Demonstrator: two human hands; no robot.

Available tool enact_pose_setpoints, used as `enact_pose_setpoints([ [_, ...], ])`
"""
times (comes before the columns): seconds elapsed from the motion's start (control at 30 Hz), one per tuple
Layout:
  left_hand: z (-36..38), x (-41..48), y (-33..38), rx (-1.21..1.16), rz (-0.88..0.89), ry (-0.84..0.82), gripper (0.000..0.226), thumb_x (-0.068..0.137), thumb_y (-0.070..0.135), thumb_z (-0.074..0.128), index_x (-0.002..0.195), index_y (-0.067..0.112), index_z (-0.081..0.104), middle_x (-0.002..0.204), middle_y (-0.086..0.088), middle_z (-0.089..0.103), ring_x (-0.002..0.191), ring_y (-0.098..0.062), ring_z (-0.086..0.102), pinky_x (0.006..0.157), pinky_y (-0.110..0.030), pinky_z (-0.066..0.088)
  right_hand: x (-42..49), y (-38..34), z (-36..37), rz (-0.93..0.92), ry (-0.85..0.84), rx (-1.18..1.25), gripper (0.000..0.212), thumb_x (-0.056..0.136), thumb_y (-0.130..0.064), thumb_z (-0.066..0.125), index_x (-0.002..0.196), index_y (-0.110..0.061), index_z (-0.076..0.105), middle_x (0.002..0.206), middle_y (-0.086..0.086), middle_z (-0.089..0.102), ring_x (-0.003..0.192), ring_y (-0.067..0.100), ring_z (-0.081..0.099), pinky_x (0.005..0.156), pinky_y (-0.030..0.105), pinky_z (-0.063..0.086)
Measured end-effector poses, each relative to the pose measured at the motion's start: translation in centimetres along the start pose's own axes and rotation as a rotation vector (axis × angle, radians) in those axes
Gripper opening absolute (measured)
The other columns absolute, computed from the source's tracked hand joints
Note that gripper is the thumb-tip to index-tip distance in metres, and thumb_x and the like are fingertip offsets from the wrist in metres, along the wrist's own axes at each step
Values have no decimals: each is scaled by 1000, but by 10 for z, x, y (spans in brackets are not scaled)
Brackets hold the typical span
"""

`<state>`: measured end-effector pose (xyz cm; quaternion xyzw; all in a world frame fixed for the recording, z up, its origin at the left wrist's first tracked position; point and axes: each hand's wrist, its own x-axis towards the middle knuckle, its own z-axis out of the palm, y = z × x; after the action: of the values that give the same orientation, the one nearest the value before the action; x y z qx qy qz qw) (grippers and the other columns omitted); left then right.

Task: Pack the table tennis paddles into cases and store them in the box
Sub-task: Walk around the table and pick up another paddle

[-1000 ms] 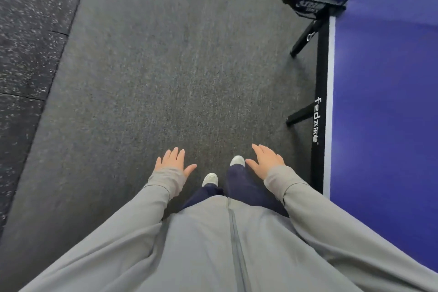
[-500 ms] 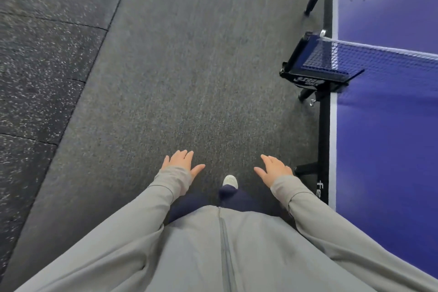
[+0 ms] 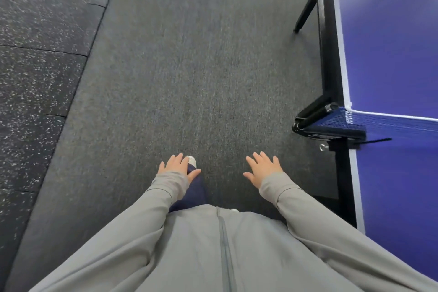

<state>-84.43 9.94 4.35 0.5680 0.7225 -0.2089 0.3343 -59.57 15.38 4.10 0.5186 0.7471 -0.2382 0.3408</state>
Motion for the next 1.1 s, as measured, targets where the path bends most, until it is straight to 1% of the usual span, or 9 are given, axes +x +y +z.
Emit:
enact_pose_setpoints([
  [0.17, -64, 62, -50, 42, 2, 1, 71, 92, 63, 25, 149, 22, 17, 159, 3, 11, 146, -19, 5, 118, -45, 5, 49, -47, -73, -16, -11, -4, 60, 99, -48, 30, 150, -23, 13, 158, 3, 15, 147, 23, 6, 117, 53, 6],
  [0.27, -101, 91, -70, 84, 16, 9, 72, 92, 64, 23, 150, 22, 14, 159, 3, 10, 147, -20, 4, 118, -46, 2, 76, -70, -112, -31, 19, 37, 60, 99, -48, 29, 150, -23, 13, 156, 3, 20, 146, 23, 10, 117, 52, 8],
  [0.37, -129, 113, -76, 64, 27, -7, 72, 92, 64, 23, 149, 21, 15, 159, 2, 9, 147, -21, 4, 118, -46, 3, 95, -80, -141, -29, 20, 107, 60, 98, -49, 29, 150, -23, 13, 155, 2, 23, 145, 22, 13, 117, 51, 9],
  [0.43, -146, 130, -72, 33, 23, -30, 72, 92, 64, 24, 150, 22, 14, 159, 2, 6, 147, -20, 3, 118, -44, 4, 110, -76, -158, 5, 19, 179, 59, 98, -49, 30, 150, -24, 14, 155, 1, 22, 145, 21, 15, 117, 50, 10],
  [0.53, -171, 161, -60, -1, 32, -63, 71, 92, 63, 26, 150, 22, 13, 160, 2, 3, 147, -18, 2, 119, -42, 6, 134, -58, -180, 88, 33, 297, 58, 97, -50, 33, 148, -25, 20, 154, 1, 25, 142, 22, 21, 115, 47, 16],
  [0.73, -231, 233, -14, 63, 49, -72, 71, 92, 62, 27, 150, 23, 13, 160, 3, 3, 147, -18, 2, 119, -41, 7, 188, 10, -214, 167, -6, 387, 59, 97, -51, 33, 148, -26, 20, 156, -2, 19, 145, 21, 15, 115, 50, 17],
  [0.87, -288, 277, 26, 118, 79, -52, 71, 92, 62, 27, 150, 21, 14, 159, 3, 6, 147, -19, 4, 119, -41, 7, 215, 56, -245, 237, -38, 486, 58, 97, -51, 33, 148, -25, 22, 154, 0, 25, 141, 23, 24, 111, 47, 27],
  [1.0, -343, 323, 72, 33, 105, -2, 70, 93, 59, 32, 149, 20, 17, 159, 3, 8, 146, -17, 7, 119, -40, 9, 241, 100, -278, 303, -68, 579, 57, 98, -48, 32, 149, -24, 19, 155, 3, 22, 139, 26, 29, 110, 44, 30],
  [1.1, -369, 352, 97, -4, 135, 9, 70, 93, 58, 36, 149, 20, 20, 159, 2, 9, 146, -17, 10, 118, -40, 11, 263, 124, -301, 333, -87, 643, 58, 99, -47, 33, 149, -22, 19, 154, 4, 24, 137, 27, 33, 110, 44, 31],
])
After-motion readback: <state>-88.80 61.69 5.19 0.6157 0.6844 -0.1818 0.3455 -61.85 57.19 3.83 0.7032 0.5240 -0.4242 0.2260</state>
